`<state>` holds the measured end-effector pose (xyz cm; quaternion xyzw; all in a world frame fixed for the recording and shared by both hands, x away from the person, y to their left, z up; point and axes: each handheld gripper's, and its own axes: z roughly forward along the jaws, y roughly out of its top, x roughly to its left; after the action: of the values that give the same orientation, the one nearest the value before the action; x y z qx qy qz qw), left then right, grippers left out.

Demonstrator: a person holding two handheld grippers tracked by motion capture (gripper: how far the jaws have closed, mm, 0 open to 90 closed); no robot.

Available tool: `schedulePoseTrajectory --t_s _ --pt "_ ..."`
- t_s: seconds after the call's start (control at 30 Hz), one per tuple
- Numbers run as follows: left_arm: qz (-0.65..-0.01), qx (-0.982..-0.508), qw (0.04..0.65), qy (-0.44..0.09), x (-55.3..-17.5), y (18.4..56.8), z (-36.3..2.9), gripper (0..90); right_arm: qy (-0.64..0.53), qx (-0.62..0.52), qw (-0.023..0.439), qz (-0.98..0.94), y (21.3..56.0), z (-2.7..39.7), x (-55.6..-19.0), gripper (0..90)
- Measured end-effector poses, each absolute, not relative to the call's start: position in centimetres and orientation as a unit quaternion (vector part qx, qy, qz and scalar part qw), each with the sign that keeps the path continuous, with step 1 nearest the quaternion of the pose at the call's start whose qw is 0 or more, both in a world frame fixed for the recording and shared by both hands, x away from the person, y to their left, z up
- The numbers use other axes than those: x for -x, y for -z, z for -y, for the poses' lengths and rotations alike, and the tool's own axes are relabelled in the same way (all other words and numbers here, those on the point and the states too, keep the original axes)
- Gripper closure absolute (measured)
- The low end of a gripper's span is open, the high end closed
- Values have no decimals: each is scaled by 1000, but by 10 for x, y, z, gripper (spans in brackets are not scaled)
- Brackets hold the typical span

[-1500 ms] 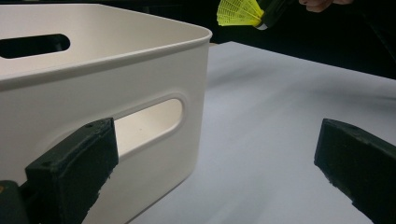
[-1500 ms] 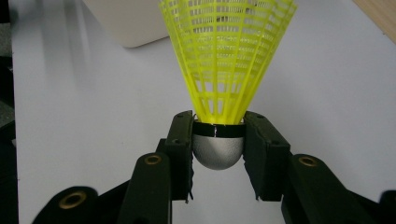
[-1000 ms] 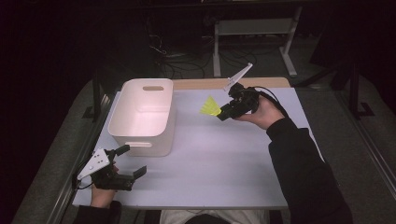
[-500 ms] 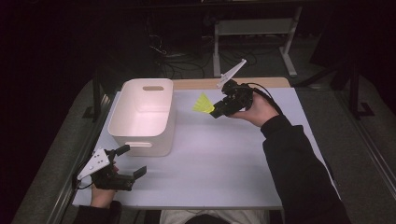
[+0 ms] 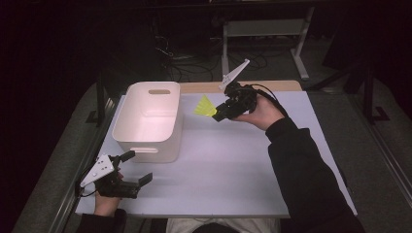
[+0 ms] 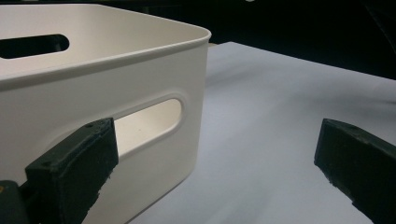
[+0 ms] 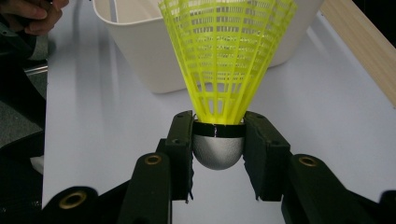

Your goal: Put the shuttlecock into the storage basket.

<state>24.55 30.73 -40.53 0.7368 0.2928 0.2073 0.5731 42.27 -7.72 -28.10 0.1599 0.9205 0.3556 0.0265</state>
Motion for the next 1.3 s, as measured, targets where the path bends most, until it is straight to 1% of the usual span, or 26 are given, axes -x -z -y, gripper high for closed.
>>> schedulePoseTrajectory --t_s 0.8,1.3 --pt "-293 -736 575 -206 -245 405 -307 0 -369 -138 29 -919 271 57 -422 635" --pt "-291 -737 575 -204 -245 405 -307 0 -375 -114 28 -920 262 33 -424 635"
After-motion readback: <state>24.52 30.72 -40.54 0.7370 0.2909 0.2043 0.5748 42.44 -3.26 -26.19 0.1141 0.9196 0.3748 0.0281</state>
